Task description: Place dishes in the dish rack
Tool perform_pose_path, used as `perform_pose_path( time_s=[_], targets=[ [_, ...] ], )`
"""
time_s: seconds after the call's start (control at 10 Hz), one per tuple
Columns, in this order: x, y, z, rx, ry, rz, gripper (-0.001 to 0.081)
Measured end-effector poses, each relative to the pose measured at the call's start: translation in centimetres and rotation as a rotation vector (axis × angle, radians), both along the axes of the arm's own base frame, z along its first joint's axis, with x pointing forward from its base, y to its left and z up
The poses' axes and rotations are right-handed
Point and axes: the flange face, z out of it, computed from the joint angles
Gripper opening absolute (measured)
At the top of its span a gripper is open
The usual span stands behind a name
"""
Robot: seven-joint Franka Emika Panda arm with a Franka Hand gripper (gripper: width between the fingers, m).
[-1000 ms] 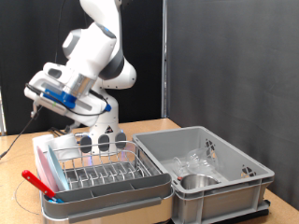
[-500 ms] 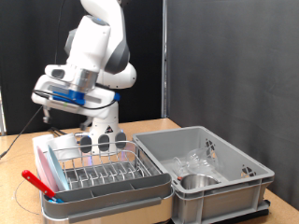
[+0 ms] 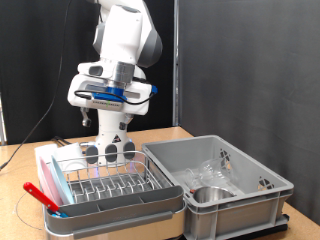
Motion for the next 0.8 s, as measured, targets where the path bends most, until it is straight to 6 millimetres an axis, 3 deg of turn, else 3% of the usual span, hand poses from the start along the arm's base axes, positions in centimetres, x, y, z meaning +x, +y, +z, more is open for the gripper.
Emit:
perform_pose_path(
  time_s=[0.3,0.8],
  targets=[
    [0.4,1.0,0.2,0.109,-0.01,0.09,0.0811],
    [3.2,8.4,3.8,0.198,-0.065,0.414,0.0811]
  ],
)
